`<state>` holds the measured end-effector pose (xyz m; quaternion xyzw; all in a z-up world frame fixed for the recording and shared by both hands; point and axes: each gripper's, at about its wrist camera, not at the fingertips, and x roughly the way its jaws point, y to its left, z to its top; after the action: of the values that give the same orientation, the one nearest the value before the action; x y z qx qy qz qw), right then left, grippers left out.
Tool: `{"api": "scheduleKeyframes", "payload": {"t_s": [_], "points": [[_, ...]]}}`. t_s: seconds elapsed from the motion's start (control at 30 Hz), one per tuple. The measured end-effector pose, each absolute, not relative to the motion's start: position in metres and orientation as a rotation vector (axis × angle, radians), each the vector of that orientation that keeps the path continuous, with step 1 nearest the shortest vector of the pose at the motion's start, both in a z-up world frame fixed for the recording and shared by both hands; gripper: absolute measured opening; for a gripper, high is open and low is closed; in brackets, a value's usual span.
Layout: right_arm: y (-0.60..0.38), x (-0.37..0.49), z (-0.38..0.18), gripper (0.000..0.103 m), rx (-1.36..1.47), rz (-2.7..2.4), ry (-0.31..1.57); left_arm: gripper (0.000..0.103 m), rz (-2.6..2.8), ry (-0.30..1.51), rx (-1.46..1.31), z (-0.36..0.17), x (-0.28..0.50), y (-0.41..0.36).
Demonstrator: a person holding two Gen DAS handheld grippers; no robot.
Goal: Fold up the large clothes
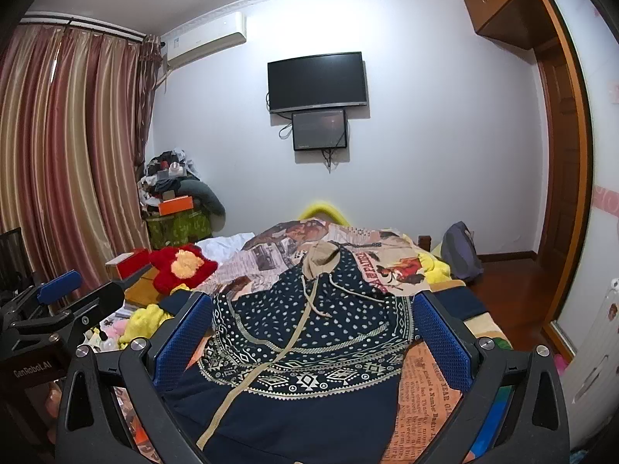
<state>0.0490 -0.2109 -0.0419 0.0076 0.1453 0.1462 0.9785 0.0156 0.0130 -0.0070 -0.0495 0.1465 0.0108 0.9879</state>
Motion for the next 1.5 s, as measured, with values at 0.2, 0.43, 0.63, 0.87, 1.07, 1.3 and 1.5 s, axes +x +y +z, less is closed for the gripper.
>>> {"api": "scheduleKeyframes", "payload": {"t_s": [0.2,0.43,0.63,0.87,1.07,1.3,1.5], "points": [[-0.202,0.066,-0.044,0.103,0.012,0.288,0.318,0.103,0.024,0.309,-0.105,-0.012,0.027,0.021],[-0.192,0.104,-0.055,0.103,0.022,0.282,0.349,0.103,0.073,0.357,-0.108,-0.027,0.060,0.038],[-0.177,0.157,-0.066,0.103,0.015,0.277,0.381,0.103,0.126,0.425,-0.139,-0.050,0.103,0.068],[-0.153,0.231,-0.087,0.103,-0.031,0.303,0.432,0.103,0.235,0.523,-0.217,-0.083,0.168,0.130],[-0.119,0.292,-0.113,0.103,-0.094,0.321,0.490,0.103,0.245,0.694,-0.326,-0.140,0.226,0.195],[-0.081,0.362,-0.168,0.102,-0.177,0.356,0.634,0.103,0.255,0.898,-0.444,-0.217,0.282,0.247],[-0.058,0.400,-0.227,0.090,-0.181,0.416,0.802,0.087,0.203,0.959,-0.573,-0.253,0.320,0.273]]}}
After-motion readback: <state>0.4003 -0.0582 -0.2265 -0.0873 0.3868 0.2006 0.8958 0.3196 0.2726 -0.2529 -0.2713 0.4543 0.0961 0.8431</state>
